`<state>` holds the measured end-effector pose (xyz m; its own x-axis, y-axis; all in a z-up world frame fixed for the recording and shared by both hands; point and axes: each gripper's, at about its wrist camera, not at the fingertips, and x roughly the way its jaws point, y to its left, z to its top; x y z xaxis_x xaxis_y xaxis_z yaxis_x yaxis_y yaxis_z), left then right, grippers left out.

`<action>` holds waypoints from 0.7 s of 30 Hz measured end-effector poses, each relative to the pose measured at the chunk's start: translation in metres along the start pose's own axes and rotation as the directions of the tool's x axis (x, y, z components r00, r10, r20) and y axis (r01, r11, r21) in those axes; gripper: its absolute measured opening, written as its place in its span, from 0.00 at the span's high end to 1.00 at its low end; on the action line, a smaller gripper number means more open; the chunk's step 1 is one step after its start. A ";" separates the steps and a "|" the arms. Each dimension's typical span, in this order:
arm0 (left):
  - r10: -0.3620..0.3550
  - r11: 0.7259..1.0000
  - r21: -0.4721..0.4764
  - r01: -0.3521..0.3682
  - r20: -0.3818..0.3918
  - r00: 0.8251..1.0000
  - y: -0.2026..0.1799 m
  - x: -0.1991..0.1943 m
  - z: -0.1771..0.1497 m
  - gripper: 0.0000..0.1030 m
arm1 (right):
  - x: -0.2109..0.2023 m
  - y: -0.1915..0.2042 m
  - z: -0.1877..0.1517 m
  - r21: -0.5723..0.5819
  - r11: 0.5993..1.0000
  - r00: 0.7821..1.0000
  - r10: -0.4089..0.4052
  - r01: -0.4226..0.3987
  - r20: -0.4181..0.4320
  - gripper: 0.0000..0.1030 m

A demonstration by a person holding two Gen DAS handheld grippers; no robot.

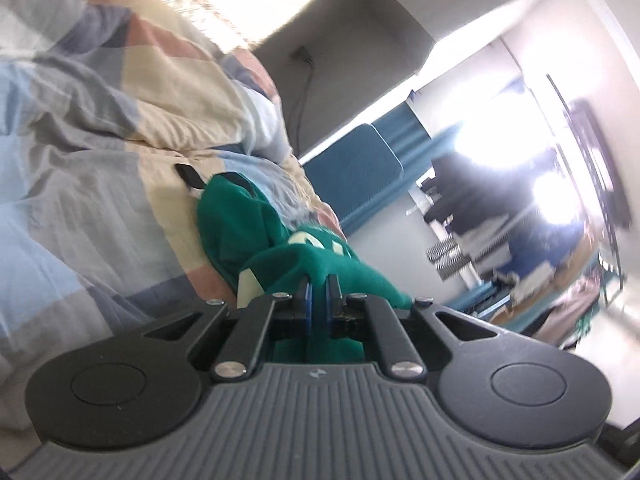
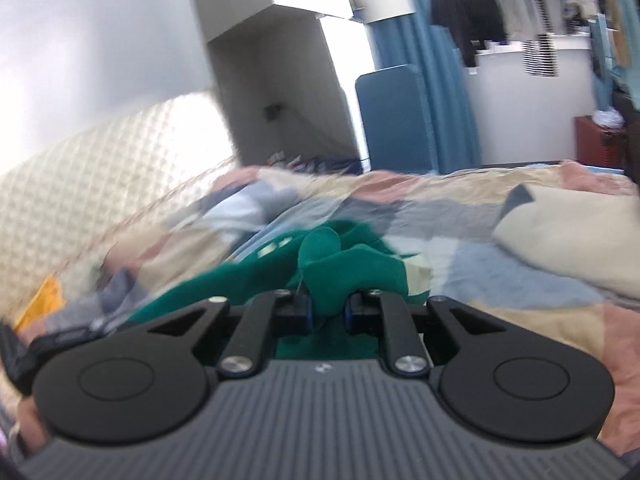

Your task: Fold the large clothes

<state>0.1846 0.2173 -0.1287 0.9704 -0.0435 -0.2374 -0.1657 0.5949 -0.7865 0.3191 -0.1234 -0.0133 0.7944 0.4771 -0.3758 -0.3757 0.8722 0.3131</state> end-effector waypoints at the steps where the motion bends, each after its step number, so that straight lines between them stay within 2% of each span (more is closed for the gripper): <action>1: 0.007 1.000 -0.013 -0.007 0.006 1.000 0.003 -0.001 0.002 0.94 | 0.005 -0.011 0.001 0.036 0.999 1.000 -0.025 0.025 -0.002 0.85; 5: 0.048 0.999 -0.021 -0.047 0.021 0.999 0.010 0.000 0.008 0.94 | 0.019 -0.053 -0.008 0.091 0.982 0.986 -0.165 0.166 -0.017 0.85; 8: 0.121 0.992 -0.025 -0.121 0.024 0.992 0.018 0.004 0.010 0.94 | 0.032 -0.088 -0.018 0.121 0.950 0.957 -0.282 0.287 -0.062 0.85; 12: 0.225 0.973 -0.048 -0.225 -0.011 0.974 0.035 0.020 0.011 0.93 | 0.057 -0.136 -0.038 0.145 0.899 0.906 -0.389 0.413 -0.166 0.85; 13: 0.247 0.968 -0.036 -0.247 -0.020 0.969 0.037 0.024 0.011 0.93 | 0.062 -0.147 -0.044 0.166 0.888 0.896 -0.396 0.429 -0.200 0.85; 16: 0.283 0.959 0.024 -0.282 -0.034 0.959 0.036 0.031 0.006 0.93 | 0.070 -0.169 -0.057 0.249 0.861 0.886 -0.380 0.444 -0.264 0.84; 21: 0.261 0.965 0.042 -0.259 -0.035 0.965 0.030 0.026 0.004 0.93 | 0.064 -0.157 -0.053 0.225 0.871 0.889 -0.379 0.436 -0.257 0.82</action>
<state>0.2053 0.2377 -0.1560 0.8868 0.0848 -0.4543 -0.4043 0.6187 -0.6736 0.4038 -0.2242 -0.1333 0.7262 0.1211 -0.6767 0.1270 0.9438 0.3053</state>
